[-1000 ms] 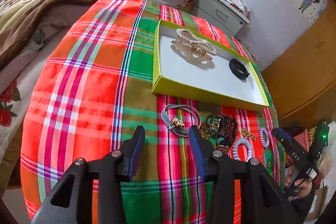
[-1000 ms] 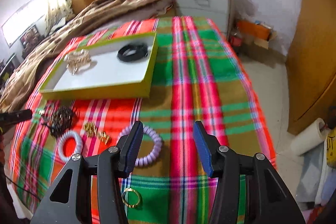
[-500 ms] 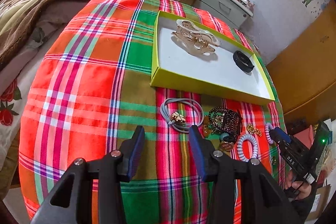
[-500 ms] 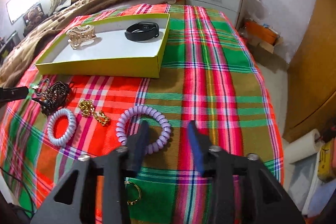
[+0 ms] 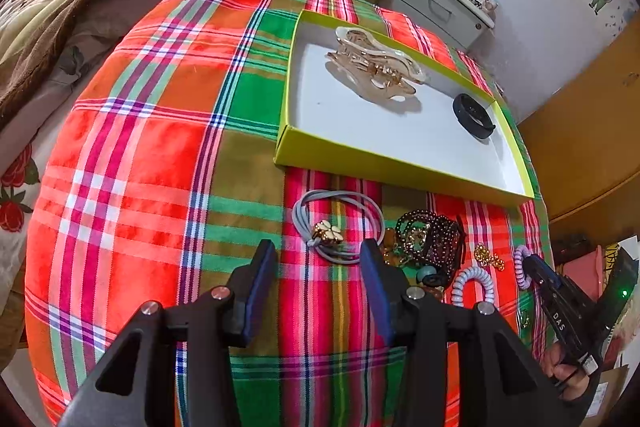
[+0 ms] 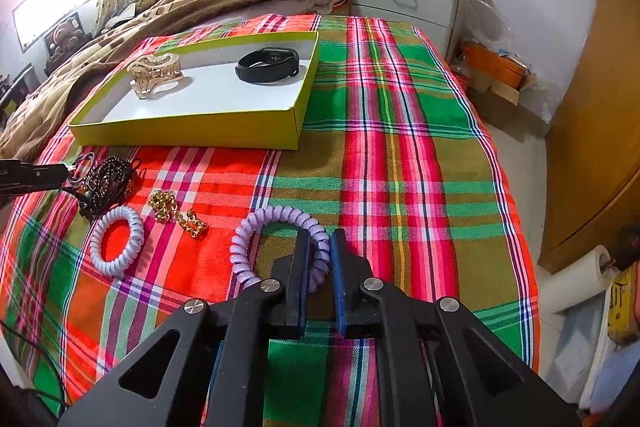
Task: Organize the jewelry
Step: 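Grasp the lavender coil hair tie with the right tool while the left tool grasps the grey hair ties, then lower both held hair ties into the yellow box and open both tools, then lift both tools out of the box back toward the remaining jewelry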
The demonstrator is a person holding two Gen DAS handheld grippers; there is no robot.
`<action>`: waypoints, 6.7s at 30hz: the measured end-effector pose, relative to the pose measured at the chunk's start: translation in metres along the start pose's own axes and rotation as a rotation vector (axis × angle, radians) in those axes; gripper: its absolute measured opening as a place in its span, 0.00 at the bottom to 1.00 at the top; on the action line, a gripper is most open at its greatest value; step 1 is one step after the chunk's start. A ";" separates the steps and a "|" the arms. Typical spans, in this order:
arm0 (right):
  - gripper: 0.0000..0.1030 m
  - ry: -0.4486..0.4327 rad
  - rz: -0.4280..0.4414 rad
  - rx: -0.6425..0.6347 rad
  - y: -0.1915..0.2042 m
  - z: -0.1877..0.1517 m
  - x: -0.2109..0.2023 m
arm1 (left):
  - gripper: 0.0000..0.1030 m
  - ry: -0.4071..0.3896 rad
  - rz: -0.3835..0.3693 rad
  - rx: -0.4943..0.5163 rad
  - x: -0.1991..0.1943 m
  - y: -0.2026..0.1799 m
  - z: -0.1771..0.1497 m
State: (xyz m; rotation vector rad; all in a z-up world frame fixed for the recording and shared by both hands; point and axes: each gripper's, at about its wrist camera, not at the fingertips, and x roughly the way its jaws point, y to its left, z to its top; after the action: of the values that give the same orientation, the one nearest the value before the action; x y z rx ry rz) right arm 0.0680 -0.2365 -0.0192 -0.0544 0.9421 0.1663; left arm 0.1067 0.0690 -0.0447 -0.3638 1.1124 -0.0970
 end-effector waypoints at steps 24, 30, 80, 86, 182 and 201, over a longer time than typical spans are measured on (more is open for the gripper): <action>0.10 -0.066 0.036 0.020 0.003 0.004 -0.012 | 0.26 -0.049 0.283 0.131 0.016 -0.034 0.004; 0.10 -0.080 0.041 0.027 0.004 0.006 -0.015 | 0.19 -0.052 0.286 0.142 0.014 -0.036 0.001; 0.10 -0.030 0.116 -0.076 0.067 0.160 0.073 | 0.18 -0.145 0.089 0.166 0.012 -0.051 0.085; 0.10 0.010 0.121 -0.111 0.079 0.167 0.095 | 0.18 -0.119 0.111 0.178 0.028 -0.053 0.088; 0.36 -0.034 0.055 0.051 0.028 -0.051 -0.039 | 0.39 -0.094 -0.084 0.222 -0.021 -0.064 -0.021; 0.22 -0.041 -0.001 0.007 0.035 -0.056 -0.037 | 0.39 -0.079 -0.065 0.206 -0.013 -0.061 -0.018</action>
State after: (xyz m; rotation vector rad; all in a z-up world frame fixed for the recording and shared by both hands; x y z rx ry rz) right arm -0.0036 -0.2134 -0.0215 -0.0450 0.9019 0.1622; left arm 0.0917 0.0110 -0.0205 -0.2169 1.0021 -0.2506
